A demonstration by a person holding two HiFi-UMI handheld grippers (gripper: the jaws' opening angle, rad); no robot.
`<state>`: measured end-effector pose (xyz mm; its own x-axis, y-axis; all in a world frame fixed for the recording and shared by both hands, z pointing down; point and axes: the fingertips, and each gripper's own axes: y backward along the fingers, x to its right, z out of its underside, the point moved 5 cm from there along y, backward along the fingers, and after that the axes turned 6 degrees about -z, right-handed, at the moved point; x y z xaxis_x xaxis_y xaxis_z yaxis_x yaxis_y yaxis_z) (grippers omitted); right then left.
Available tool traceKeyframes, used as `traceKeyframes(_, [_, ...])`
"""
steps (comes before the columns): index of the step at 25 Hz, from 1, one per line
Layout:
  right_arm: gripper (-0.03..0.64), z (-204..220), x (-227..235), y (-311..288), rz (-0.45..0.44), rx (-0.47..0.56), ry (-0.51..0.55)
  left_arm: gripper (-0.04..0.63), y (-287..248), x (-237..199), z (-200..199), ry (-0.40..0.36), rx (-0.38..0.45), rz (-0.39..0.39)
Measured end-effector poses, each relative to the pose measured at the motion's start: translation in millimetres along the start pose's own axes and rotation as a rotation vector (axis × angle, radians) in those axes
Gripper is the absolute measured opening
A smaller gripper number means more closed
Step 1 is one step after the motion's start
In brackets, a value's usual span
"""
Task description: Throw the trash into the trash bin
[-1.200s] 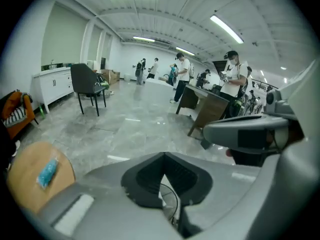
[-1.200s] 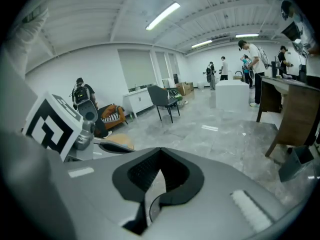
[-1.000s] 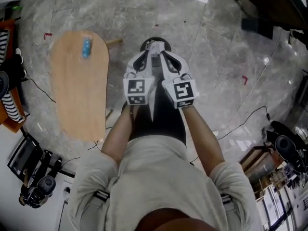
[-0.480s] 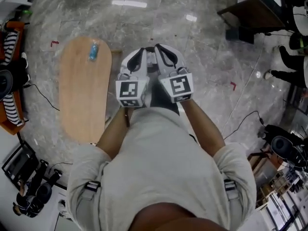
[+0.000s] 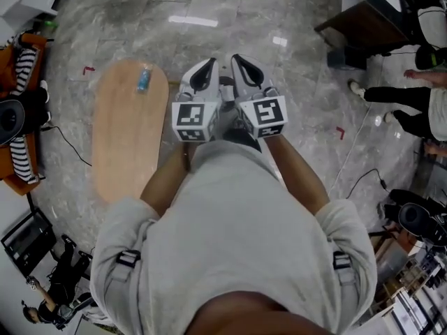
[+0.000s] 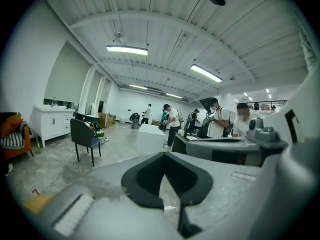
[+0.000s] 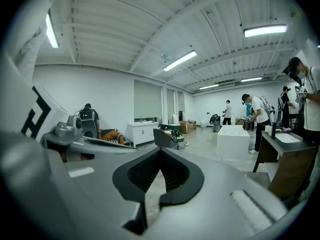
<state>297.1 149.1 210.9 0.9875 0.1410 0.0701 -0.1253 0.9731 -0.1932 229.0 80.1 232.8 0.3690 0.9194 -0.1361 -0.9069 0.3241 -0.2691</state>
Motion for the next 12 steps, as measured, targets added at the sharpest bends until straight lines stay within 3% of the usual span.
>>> traceKeyframes(5, [0.008, -5.7, 0.3, -0.2, -0.020, 0.013, 0.000, 0.017, -5.9, 4.4, -7.3, -0.017, 0.003, -0.004])
traceKeyframes(12, [0.008, -0.1, -1.7, 5.2, -0.058, 0.008, -0.015, 0.017, 0.2, 5.4, -5.4, 0.017, -0.004, -0.037])
